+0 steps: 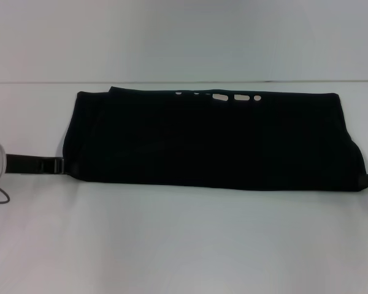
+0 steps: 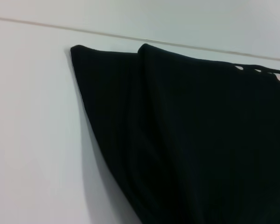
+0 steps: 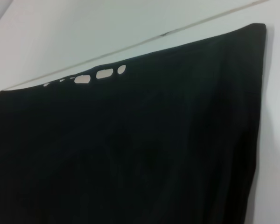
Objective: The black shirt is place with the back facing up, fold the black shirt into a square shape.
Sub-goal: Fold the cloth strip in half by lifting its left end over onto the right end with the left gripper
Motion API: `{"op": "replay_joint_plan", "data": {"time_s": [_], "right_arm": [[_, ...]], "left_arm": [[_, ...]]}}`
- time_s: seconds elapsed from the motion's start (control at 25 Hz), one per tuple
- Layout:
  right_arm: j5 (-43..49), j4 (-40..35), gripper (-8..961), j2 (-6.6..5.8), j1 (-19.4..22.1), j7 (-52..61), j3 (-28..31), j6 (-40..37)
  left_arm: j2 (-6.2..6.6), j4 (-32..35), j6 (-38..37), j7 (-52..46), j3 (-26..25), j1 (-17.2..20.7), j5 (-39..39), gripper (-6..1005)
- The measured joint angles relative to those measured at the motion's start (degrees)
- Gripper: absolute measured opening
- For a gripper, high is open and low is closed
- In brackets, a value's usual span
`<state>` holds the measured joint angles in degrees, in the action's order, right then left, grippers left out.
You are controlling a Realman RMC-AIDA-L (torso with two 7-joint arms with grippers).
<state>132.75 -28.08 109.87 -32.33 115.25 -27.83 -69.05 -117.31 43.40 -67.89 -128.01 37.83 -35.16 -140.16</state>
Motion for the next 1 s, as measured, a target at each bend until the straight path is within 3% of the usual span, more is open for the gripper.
{"op": "replay_joint_plan", "data": {"time_s": [0.08,0.72,1.0], "right_arm": [[-0.04,-0.02,10,-0.15,0.21,-0.23,0.26,-0.28],[-0.13,-0.53,14,-0.38,2.06,-3.33,3.30,-4.59],[-0.12,-0.52,15,-0.09,2.64,-4.02,3.49,-4.83]], "left_arm": [[-0.03,0.12,-1.09,0.76,-1.06,0.47,0.54,18],[0.01,2.21,-8.60,4.72,-9.55,4.43,1.18,31],[0.17,2.49,-9.17,5.04,-10.38,4.94,0.79,37]]}}
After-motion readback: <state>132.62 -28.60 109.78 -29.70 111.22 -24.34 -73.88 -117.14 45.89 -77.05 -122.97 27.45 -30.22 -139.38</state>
